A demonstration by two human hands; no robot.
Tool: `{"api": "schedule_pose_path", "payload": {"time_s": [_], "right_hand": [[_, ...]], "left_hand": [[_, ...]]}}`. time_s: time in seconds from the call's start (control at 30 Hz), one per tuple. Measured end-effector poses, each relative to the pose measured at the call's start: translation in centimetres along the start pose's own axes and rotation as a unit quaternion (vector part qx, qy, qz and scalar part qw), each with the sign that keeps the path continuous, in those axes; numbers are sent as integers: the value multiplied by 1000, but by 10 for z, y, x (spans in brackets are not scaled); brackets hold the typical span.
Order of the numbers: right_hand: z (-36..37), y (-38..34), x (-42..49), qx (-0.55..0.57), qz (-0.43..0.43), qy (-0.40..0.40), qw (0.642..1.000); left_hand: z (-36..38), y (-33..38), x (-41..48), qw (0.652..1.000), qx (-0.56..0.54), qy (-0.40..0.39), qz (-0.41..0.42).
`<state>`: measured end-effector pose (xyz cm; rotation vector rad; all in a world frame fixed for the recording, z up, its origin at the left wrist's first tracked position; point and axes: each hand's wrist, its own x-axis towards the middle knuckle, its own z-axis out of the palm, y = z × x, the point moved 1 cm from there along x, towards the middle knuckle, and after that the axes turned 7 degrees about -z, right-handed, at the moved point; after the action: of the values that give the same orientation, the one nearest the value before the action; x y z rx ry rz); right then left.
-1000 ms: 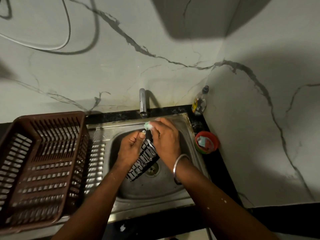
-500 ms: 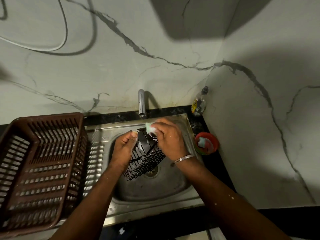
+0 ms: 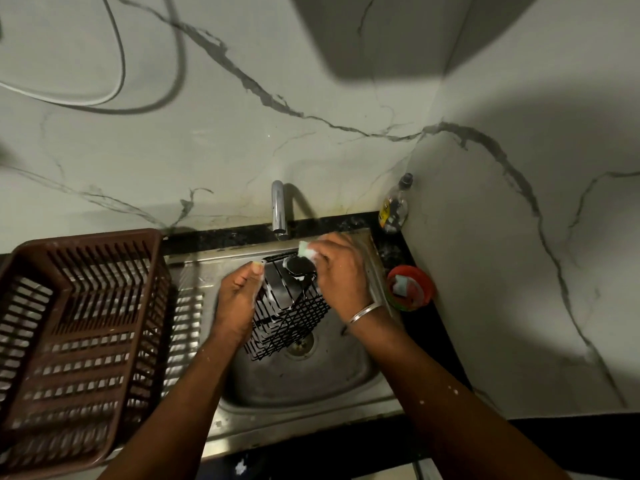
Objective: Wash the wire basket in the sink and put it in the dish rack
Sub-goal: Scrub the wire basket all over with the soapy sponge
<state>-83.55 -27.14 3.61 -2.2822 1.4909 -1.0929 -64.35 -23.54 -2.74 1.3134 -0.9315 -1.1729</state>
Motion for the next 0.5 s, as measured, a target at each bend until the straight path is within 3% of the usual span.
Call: {"api": "schedule_pose_path", "payload": {"time_s": [0.1, 0.23, 0.4, 0.5], "right_hand": [[2, 2, 0, 6, -41, 11, 999], [-10, 28, 5, 4, 85, 31, 996], [5, -15, -8, 47, -26, -7, 999], [7, -6, -9, 47, 6, 22, 999]], "left_hand": [[0, 0, 0, 1000, -14, 10, -10], [1, 7, -3, 999, -37, 17, -26], [8, 6, -2, 999, -27, 11, -27], [6, 6, -3, 1000, -19, 15, -18]]}}
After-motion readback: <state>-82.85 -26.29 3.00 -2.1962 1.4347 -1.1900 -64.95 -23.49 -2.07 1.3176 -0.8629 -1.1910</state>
